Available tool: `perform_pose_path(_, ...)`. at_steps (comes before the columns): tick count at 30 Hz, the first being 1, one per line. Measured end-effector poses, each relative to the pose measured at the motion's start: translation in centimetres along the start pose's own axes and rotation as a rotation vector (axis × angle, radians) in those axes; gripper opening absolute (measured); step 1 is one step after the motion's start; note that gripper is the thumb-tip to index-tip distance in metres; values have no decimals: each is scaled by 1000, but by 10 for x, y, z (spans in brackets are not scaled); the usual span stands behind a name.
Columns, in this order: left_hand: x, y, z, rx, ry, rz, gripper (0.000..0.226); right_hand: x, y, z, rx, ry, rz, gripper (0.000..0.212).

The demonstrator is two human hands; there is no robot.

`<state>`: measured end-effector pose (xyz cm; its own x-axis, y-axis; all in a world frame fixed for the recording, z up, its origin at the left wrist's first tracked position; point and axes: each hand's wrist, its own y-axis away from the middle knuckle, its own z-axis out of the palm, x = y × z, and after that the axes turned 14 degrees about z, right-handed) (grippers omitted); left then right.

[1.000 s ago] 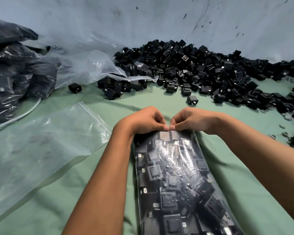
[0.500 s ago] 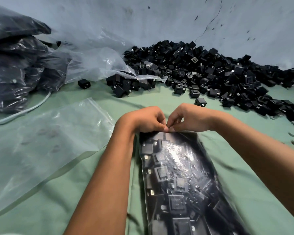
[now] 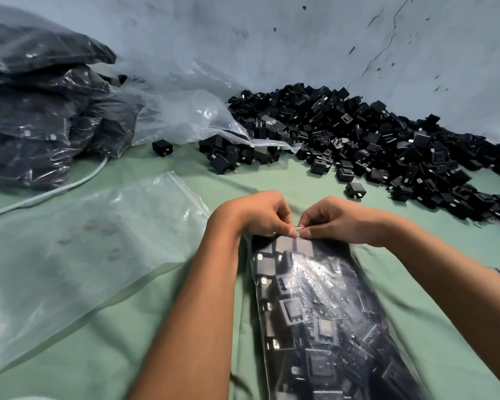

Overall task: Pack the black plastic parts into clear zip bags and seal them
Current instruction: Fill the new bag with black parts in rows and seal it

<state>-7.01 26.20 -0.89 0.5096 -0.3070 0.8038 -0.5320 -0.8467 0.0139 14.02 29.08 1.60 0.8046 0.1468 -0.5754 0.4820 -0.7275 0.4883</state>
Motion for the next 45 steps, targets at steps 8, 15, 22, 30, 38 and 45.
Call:
perform_pose_path(8, -1, 5, -9, 28, -19, -33, 19, -5, -1, 7, 48, -55, -15, 13)
perform_pose_path(15, -4, 7, -11, -14, -2, -12, 22, -9, -2, 6, 99, 17, -13, 6)
perform_pose_path(22, -2, 8, -8, 83, 51, 14, 14, -3, -1, 4, 138, -36, -35, 10)
perform_pose_path(30, -12, 24, -20, 53, 99, -19, 14, -11, -5, 6, 174, 58, -32, 5)
perform_pose_path(38, -12, 31, -26, 111, 155, -100, 14, -14, -7, 11, 158, 31, -47, 12)
perform_pose_path(45, -18, 40, -32, 100, 180, -89, 20, -32, -10, 14, 187, 139, -31, 9)
